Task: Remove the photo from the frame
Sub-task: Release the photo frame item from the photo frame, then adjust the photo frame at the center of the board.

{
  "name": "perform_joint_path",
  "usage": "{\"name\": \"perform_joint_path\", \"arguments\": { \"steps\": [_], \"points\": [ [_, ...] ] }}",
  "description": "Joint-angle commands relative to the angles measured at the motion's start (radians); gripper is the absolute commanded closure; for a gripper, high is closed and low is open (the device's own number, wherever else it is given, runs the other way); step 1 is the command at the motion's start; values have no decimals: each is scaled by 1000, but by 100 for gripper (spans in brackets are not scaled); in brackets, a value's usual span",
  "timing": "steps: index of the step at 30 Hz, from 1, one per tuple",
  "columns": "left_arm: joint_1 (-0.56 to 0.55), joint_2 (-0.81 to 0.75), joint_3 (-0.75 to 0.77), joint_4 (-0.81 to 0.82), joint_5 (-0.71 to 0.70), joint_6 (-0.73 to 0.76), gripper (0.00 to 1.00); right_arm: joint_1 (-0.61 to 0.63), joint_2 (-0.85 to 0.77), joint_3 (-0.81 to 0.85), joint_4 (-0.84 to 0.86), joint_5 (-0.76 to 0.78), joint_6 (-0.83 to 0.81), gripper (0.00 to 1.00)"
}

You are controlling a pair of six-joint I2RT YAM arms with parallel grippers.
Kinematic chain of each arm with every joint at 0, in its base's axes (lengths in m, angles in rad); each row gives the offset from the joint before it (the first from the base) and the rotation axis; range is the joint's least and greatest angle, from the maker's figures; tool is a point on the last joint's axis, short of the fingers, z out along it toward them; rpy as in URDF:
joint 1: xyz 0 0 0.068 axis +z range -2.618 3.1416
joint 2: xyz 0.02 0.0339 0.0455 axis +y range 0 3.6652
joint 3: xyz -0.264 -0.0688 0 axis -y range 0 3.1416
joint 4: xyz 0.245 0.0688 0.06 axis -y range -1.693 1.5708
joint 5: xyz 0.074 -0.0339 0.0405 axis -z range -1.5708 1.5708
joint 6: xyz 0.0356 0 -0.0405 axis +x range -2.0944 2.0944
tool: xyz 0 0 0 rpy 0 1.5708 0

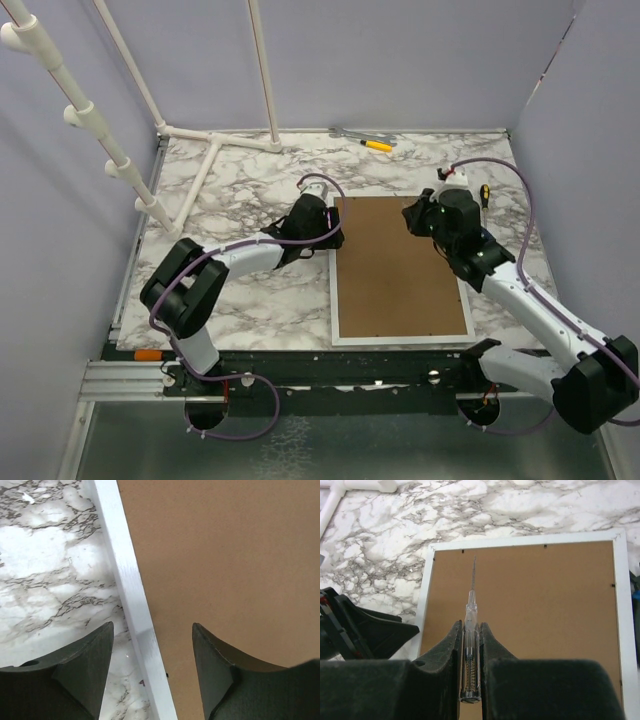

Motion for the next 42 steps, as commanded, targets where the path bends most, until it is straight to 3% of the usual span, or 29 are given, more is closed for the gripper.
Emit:
{"name": "perform_joint_path", "arguments": {
  "steps": [1,16,24,27,36,42],
  "points": [
    [-39,-34,-29,-60,-125,29,35,-1,-101,-112,55,38,41,99],
    [-49,97,29,-60,-133,9,49,-1,-248,-234,-67,128,142,99],
    [17,108,26,-95,-183,-54,76,-1,-285,-266,-77,148,157,99],
    [84,86,5,-96,-169,-68,81,0,-267,-257,-88,153,161,99],
    [193,13,-27,-89,-174,-71,81,0,-197,-233,-110,150,168,99],
    [196,-52,-54,-80,-174,-78,73,-1,-138,-183,-217,139,227,99]
  ]
}}
